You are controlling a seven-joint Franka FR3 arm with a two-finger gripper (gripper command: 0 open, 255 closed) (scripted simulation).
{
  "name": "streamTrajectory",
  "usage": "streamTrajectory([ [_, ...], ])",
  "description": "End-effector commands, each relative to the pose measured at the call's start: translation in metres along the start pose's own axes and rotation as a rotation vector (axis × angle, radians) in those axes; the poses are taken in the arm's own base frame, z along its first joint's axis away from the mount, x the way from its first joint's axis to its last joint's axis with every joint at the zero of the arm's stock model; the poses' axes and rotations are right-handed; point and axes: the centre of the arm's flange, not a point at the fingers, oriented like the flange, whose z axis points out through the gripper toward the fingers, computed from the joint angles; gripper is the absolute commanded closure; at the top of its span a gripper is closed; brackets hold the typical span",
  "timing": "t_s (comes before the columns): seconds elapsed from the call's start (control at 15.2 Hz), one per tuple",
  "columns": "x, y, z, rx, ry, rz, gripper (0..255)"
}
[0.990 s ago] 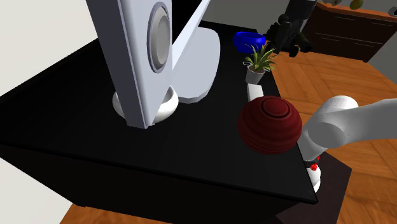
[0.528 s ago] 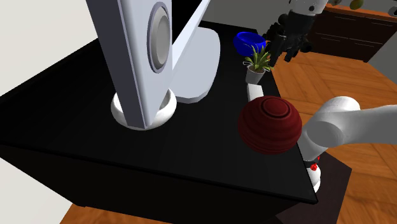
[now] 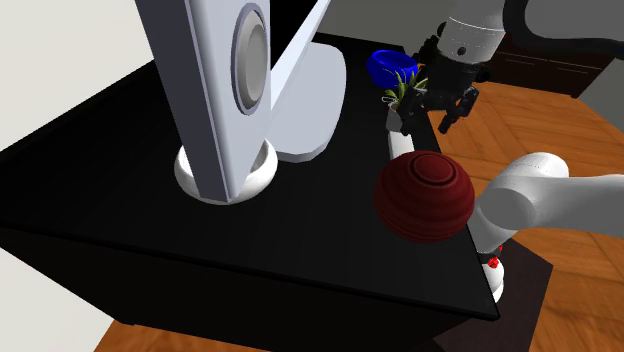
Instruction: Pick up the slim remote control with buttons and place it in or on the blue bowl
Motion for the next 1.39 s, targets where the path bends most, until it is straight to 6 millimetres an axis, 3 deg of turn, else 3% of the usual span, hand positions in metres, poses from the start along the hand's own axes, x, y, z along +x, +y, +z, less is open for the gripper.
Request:
streamTrajectory([
  [0.0, -0.014, -0.022, 0.012, 0.000, 0.002, 0.104, 0],
  [0.07, -0.021, -0.032, 0.017, 0.000, 0.004, 0.152, 0],
  [0.59, -0.020, -0.032, 0.057, 0.000, 0.004, 0.152, 0],
  [1.12, -0.020, -0.032, 0.057, 0.000, 0.004, 0.152, 0],
  [1.19, -0.020, -0.032, 0.057, 0.000, 0.004, 0.152, 255],
  [1.32, -0.020, -0.032, 0.057, 0.000, 0.004, 0.152, 255],
])
